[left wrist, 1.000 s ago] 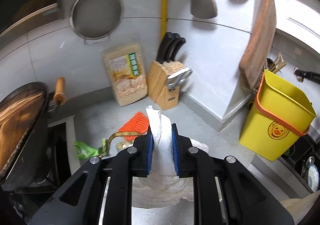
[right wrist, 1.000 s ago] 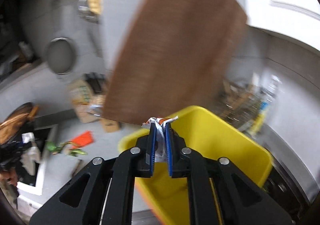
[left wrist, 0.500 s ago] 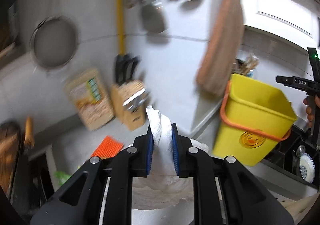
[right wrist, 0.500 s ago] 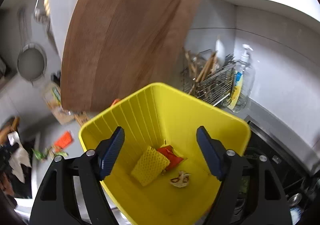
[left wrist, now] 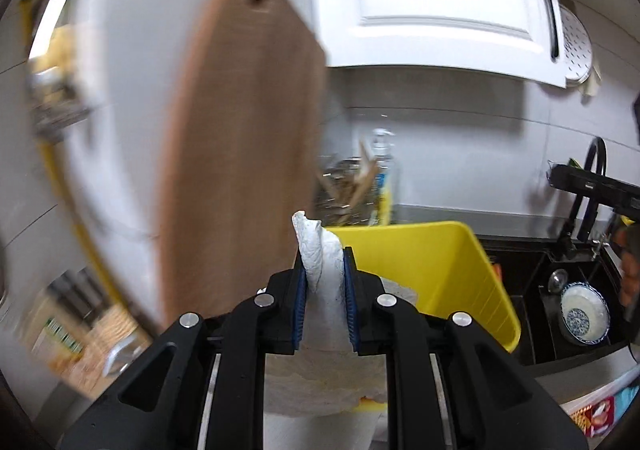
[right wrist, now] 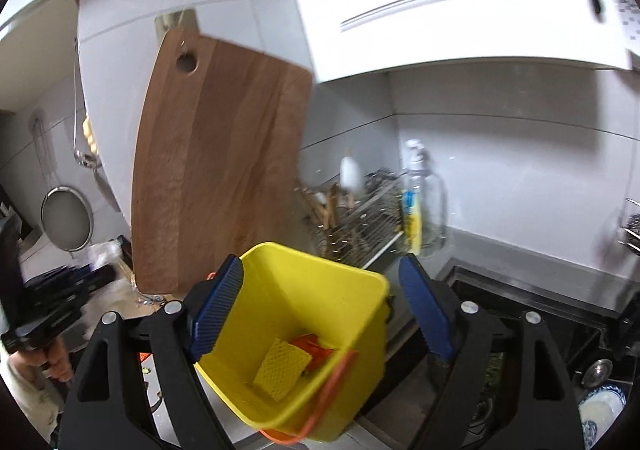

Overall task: Collect trash
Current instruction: 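Carry tissue and wrapper to the yellow bucket and release both, then swing both tools back toward the counter trash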

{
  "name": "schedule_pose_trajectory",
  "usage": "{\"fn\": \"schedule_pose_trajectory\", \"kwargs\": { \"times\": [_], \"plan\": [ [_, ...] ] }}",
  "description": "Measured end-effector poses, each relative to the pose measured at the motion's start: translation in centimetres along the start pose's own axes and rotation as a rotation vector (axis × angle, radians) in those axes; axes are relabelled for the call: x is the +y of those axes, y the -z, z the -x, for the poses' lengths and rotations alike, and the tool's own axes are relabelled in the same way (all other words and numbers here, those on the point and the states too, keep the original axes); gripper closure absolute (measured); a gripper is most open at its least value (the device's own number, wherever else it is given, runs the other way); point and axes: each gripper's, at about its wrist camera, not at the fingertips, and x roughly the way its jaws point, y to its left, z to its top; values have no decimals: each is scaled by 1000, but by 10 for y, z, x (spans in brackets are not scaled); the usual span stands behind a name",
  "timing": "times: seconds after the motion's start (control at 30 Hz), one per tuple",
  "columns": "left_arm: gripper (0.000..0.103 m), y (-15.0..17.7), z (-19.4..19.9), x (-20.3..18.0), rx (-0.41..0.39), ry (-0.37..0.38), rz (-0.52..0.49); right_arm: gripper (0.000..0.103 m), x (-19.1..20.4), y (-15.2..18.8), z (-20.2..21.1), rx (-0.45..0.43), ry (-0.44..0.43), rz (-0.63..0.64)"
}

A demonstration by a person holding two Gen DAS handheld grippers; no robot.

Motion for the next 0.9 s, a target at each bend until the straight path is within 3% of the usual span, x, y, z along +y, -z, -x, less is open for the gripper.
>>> {"fn": "schedule_pose_trajectory", "kwargs": {
  "times": [0.27, 0.43, 0.5, 0.53, 0.57, 0.63, 0.7, 0.8, 0.9],
  "plan": [
    [85, -7, -70, -40, 74, 65, -74, 25, -39, 11, 49, -43, 118, -51],
    [84, 0, -87, -55, 124, 85, -111, 25, -54, 15, 64, -62, 162, -83],
    [68, 3, -90, -59, 151, 88, -115, 25, -54, 15, 64, -64, 163, -84],
    [30, 4, -88, -60, 150, 76, -114, 25, -54, 15, 63, -63, 160, -81],
    [5, 5, -83, -62, 131, 54, -116, 23, -53, 14, 61, -62, 157, -78],
    [4, 8, -66, -65, 63, 43, -144, 19, -50, 12, 58, -67, 148, -66],
    [4, 8, -54, -65, 43, 60, -147, 19, -46, 11, 55, -74, 132, -51],
    [4, 12, -18, -59, -36, 96, -117, 16, -39, 7, 54, -109, 94, -38],
    [4, 22, 11, -44, -73, 86, -63, 10, -23, 2, 52, -166, 22, -1]
  ]
}}
